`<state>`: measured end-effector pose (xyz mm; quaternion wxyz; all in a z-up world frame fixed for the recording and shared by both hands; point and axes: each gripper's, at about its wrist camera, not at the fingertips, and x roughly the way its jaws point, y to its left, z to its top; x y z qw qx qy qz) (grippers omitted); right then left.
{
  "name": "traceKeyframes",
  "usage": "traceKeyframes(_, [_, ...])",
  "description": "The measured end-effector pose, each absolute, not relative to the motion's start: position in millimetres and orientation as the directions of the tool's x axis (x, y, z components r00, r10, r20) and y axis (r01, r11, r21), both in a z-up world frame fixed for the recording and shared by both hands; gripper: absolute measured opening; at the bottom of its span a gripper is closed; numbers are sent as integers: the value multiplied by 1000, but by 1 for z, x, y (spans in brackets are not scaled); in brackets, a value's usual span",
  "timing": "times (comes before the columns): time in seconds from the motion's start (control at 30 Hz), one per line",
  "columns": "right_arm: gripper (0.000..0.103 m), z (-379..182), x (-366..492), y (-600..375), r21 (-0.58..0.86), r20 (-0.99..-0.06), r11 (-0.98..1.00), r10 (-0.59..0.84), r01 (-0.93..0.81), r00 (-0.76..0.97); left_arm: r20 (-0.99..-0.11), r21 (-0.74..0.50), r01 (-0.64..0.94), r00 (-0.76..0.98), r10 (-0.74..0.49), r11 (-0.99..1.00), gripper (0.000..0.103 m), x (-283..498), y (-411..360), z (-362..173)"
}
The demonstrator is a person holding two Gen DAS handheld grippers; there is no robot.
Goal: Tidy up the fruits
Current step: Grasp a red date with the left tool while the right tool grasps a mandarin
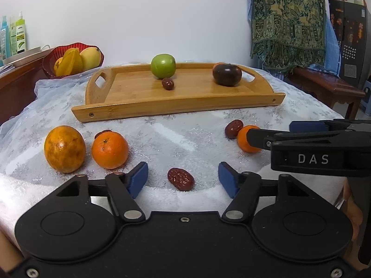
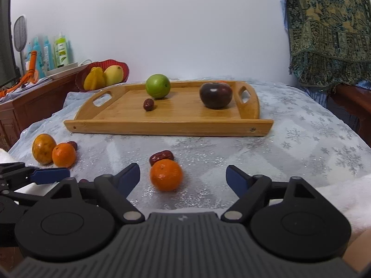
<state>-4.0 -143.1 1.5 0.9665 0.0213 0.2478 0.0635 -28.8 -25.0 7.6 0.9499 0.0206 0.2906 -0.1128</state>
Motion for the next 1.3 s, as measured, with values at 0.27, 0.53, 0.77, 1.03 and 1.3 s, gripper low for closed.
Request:
traceKeyframes(0.27, [76,-2,-2,-132,44,-487,989,147,-144,861,-570,-34,233,795,-210,972,40,-28,-26,4])
traceKeyframes(0.53, [65,-4,2,-127,39,-500,989,144,-144,854,-577,-48,230,788,-215,972,32,-27,-24,3])
traceKeyframes(0.77, [56,-7,6,-122,31,-514,990,136,-141,847,-579,-51,227,787,-214,972,26,-26,-23,2])
traceKeyframes(1.03, [52,-8,8,-117,16,-518,991,123,-134,847,-580,-54,226,786,-215,973,24,-25,-22,2])
traceKeyframes(1.3, [49,-11,13,-116,22,-534,993,111,-117,838,-580,-48,231,786,-215,972,24,-25,-23,2])
